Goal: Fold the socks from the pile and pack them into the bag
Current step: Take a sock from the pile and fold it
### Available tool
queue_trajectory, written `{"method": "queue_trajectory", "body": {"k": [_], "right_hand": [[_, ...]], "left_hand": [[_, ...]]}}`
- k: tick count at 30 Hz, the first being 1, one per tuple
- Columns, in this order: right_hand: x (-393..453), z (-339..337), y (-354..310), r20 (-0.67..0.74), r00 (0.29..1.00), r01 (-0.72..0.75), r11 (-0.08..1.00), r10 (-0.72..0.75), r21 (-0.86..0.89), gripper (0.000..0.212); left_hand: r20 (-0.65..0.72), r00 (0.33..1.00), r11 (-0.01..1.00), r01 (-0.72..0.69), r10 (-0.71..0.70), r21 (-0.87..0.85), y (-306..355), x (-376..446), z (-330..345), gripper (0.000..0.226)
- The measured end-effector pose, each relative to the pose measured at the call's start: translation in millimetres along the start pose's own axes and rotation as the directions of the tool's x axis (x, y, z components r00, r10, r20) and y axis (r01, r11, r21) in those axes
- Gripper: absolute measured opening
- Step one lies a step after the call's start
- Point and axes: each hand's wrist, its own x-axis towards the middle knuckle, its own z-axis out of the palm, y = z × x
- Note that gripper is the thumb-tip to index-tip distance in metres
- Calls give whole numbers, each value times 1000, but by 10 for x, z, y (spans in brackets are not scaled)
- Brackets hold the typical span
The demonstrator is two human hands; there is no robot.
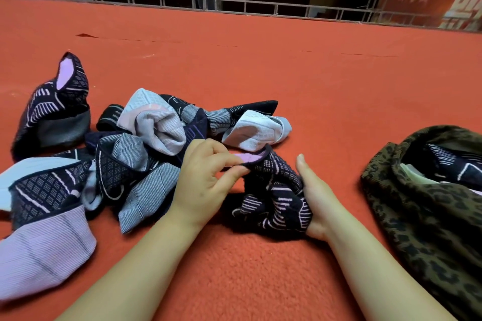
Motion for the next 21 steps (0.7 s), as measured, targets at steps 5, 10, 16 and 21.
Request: {"method": "queue_trajectory", "body": {"k": [5,10,16,21], "right_hand": [[-43,-85,-12,240,970,62,990,-30,-129,79],[-148,-145,-48,586,803,85,952,110,-296,63],[-194,-201,-59,707,703,74,981,78,-182,47],[-180,-133,-106,629,758,80,982,-172,172,37]], "left_hand": [[150,941,881,337,-304,-333,-7,14,-21,24],[192,821,679,556,-537,-479,31,73,5,20],[335,749,38,432,-571,-901,-163,129,-142,49],[487,740,21,559,-465,-829,-164,59,-79,80]]}}
